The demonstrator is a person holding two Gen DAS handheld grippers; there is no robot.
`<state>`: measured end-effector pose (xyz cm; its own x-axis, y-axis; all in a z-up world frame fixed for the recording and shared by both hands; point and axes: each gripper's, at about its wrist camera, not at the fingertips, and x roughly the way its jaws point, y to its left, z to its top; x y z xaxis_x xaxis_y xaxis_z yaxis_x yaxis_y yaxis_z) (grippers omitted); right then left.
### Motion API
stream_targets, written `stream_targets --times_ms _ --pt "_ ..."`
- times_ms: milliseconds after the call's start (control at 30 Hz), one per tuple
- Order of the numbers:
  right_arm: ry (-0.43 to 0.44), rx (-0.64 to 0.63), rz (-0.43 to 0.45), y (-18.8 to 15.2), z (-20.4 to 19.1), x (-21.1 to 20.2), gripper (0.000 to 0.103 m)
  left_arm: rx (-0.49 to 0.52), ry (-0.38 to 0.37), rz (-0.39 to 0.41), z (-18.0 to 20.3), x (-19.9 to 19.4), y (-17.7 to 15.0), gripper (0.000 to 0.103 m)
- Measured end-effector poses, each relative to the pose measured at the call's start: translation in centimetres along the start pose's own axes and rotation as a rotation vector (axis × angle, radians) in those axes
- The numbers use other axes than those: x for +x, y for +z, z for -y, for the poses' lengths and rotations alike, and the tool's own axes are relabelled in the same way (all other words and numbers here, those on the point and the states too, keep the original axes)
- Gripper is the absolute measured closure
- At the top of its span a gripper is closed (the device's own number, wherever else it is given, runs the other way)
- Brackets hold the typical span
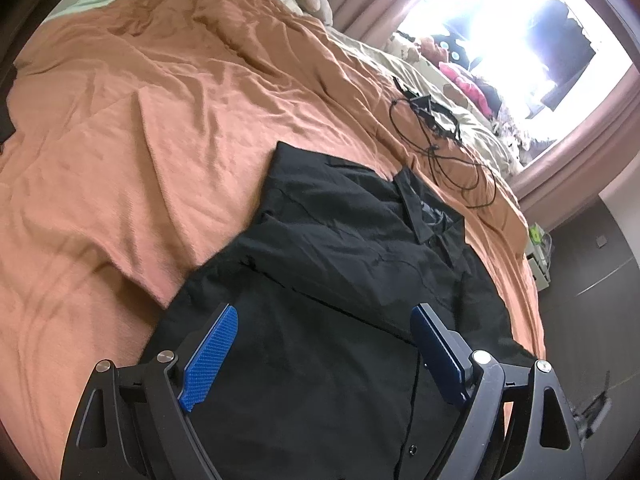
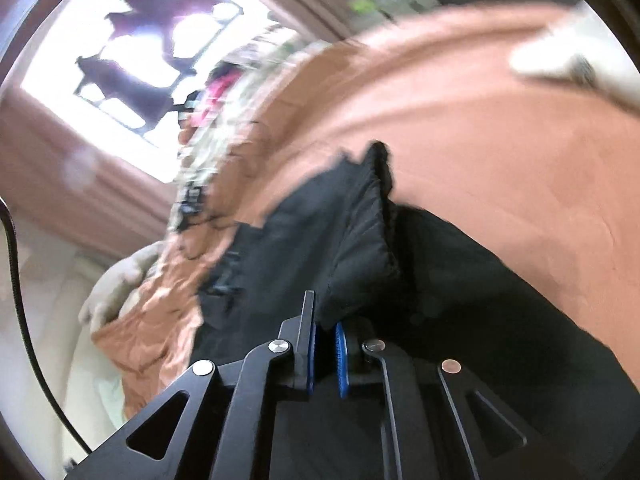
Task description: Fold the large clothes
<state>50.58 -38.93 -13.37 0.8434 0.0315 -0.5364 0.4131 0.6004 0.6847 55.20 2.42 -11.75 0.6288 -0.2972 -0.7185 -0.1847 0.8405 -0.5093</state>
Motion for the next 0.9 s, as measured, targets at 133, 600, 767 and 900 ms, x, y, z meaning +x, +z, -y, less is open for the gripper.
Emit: stream_targets --times_ms 133,600,767,900 --pt "0.086 -0.154 0.044 -0.2 -4.3 -0.8 0.094 -0.021 0.002 0.009 -1.0 -0.4 0.6 0.014" --pt "0.292 -0.405 -0.107 -7.7 -14.5 1.7 0.093 -0.114 -0.005 0.025 -5.3 -1.9 1.6 0.014" --pt "0.348 -0.454 -0.282 -11.4 -17.0 4.5 0.013 -0.14 0.013 0.036 -7.0 -2.4 2.0 0.014" --pt "0.363 -0.453 -0.315 -12.1 -16.9 4.5 0.013 -0.175 0.02 0.042 -8.0 -2.5 2.1 0.014"
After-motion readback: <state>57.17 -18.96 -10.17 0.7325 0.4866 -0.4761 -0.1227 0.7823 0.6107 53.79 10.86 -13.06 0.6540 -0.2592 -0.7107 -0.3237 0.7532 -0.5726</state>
